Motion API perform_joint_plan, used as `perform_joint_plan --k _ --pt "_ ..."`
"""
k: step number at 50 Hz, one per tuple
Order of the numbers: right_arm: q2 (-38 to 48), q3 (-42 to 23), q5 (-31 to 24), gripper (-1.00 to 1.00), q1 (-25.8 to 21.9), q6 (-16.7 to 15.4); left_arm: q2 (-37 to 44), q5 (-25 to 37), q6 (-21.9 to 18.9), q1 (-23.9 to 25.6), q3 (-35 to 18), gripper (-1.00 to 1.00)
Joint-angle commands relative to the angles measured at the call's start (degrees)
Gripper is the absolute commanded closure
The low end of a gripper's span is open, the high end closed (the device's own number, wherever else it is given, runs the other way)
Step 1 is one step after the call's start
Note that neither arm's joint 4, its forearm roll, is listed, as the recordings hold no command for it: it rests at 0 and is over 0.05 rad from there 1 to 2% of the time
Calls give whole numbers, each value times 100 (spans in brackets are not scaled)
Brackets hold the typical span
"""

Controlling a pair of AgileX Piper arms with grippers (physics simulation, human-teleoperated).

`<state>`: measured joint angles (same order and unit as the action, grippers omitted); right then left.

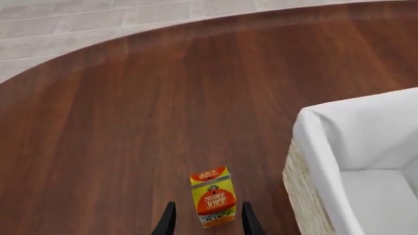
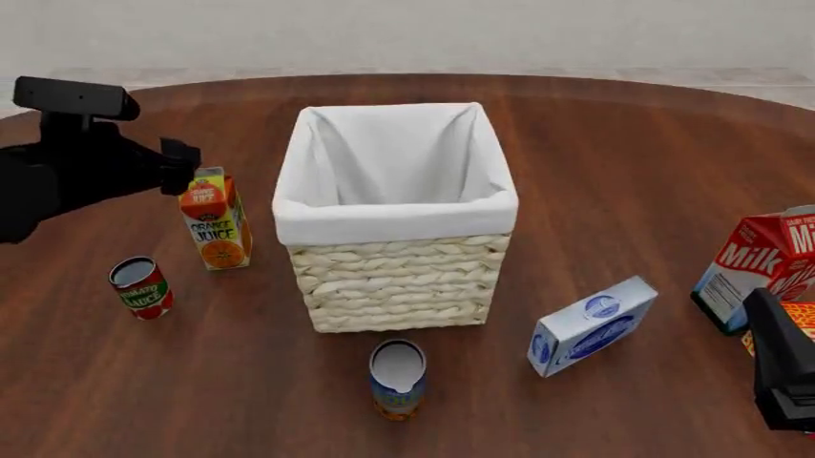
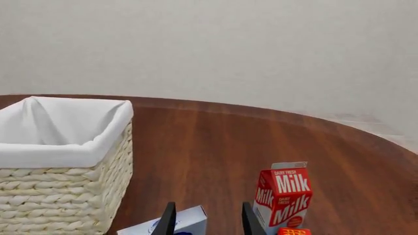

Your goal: Pick up the orange juice, and put it in the basket.

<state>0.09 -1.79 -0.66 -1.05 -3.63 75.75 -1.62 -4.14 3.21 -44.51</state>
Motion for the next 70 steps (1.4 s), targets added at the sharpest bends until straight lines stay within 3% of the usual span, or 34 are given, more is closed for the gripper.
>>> perform_joint_plan --k 1,70 --pt "-1 4 1 -100 8 -6 285 -236 32 -20 13 -100" --pt "-7 70 22 -100 19 -46 1467 -1074 354 60 47 -100"
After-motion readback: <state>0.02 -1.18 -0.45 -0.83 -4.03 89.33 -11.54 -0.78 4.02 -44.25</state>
